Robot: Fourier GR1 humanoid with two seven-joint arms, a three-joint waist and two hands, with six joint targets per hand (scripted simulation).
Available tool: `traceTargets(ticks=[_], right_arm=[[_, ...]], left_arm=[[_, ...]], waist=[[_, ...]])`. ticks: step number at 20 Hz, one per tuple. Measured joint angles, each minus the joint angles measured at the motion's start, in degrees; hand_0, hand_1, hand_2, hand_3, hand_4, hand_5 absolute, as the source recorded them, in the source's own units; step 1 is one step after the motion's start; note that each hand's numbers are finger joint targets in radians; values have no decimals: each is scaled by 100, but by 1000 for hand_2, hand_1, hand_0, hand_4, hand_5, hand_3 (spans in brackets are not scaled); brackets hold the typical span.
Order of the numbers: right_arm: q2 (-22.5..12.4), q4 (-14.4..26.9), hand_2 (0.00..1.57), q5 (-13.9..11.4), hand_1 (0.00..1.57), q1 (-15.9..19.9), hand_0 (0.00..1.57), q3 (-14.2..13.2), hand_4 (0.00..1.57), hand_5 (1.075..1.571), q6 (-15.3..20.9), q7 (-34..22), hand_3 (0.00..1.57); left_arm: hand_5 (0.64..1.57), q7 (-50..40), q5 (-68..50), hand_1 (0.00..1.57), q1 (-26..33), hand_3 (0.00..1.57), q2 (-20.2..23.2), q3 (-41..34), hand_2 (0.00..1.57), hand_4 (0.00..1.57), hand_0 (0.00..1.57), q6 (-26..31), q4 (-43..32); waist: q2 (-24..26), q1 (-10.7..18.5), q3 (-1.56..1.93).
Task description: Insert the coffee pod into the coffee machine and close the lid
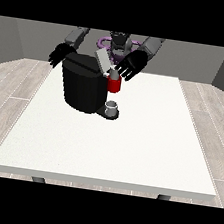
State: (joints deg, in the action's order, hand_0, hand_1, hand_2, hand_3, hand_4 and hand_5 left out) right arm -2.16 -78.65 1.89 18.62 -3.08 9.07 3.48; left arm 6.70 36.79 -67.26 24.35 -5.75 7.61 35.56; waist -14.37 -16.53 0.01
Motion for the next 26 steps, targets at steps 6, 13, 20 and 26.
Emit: traceTargets(ticks=[6, 13, 20, 26], right_arm=[[27, 10, 0, -11, 0, -39, 0, -10, 445, 1571, 45, 88, 0], [-45, 131, 0, 41, 0, 65, 0, -126, 366, 1571, 34, 149, 0], [-31, 5, 0, 42, 0, -1, 0, -24, 438, 1571, -23, 34, 0], [6, -28, 0, 49, 0, -124, 0, 14, 415, 1571, -8, 81, 0]], left_arm=[[1571, 2, 32, 1236, -5, 1197, 22, -50, 1279, 487, 1236, -33, -39], [1571, -6, 44, 1211, -45, 1123, -15, -66, 1239, 460, 1211, 55, -32], [1571, 11, 132, 1105, -27, 980, 74, -69, 1151, 413, 1105, 90, -112], [1571, 141, 231, 1050, 94, 962, 89, -23, 1119, 364, 1050, 39, -108]], waist=[[-61, 3, 3], [-123, 73, 7], [-81, -22, 3], [-28, 23, 5]])
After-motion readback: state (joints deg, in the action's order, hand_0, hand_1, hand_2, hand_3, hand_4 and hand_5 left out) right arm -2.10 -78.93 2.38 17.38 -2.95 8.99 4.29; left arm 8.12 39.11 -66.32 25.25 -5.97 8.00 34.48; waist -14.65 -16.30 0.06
